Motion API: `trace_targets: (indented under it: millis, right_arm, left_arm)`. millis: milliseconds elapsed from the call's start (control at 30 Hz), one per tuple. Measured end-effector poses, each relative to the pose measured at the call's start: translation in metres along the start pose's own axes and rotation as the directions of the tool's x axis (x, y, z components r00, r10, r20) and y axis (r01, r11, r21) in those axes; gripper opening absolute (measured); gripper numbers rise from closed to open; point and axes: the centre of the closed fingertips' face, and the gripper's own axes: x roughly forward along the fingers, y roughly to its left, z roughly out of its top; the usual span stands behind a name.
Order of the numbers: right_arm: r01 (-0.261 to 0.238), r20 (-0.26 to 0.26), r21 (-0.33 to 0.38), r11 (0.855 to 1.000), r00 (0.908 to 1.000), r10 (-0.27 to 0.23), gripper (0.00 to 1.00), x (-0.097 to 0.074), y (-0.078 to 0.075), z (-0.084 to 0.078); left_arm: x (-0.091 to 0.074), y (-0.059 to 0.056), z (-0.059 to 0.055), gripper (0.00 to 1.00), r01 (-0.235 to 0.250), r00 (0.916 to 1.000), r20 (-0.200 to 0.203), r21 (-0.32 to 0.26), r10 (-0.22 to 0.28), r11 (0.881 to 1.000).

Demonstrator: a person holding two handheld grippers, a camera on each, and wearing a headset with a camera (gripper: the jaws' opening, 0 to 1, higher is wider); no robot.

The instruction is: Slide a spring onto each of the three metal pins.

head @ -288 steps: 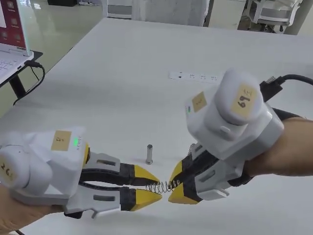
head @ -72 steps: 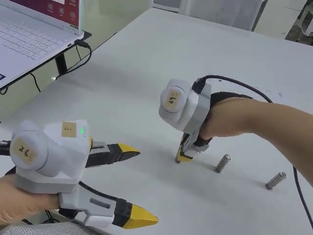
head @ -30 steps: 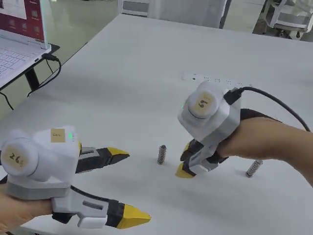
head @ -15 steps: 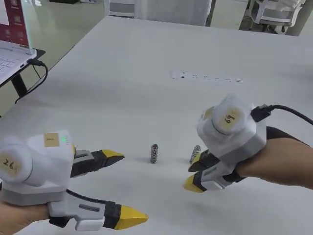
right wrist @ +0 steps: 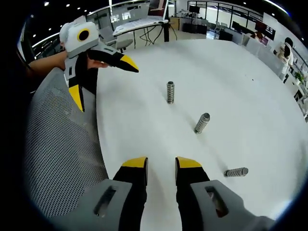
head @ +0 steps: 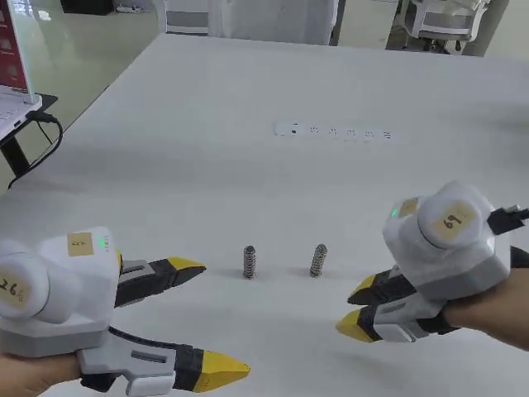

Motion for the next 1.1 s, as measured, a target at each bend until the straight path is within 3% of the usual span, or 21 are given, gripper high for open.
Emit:
trace_targets:
  millis: [500,667,800,1100]
  right_arm:
    - [0.105,0.064,0.152,0.983,0.9912,-0.115,0.21,-0.036,-0.033,-0.036]
    - [0.141,0.115,0.187,0.972,0.9797,-0.164,0.23,-0.048,-0.043,-0.042]
    - [0.164,0.145,0.172,0.971,0.9711,-0.19,0.24,-0.056,-0.045,-0.046]
    - [0.178,0.196,0.199,0.964,0.9562,-0.217,0.39,-0.062,-0.05,-0.058]
  left_arm:
    - [0.004,0.0,0.002,0.77,0.006,1.0,-0.004,0.002,-0.006,1.0]
    - [0.004,0.001,0.003,0.77,0.004,1.0,-0.004,0.002,-0.004,1.0]
    - [0.003,0.003,0.003,0.78,-0.002,1.0,-0.004,-0.001,0.002,1.0]
    - [0.003,0.004,-0.001,0.79,-0.006,1.0,-0.007,-0.011,0.006,1.0]
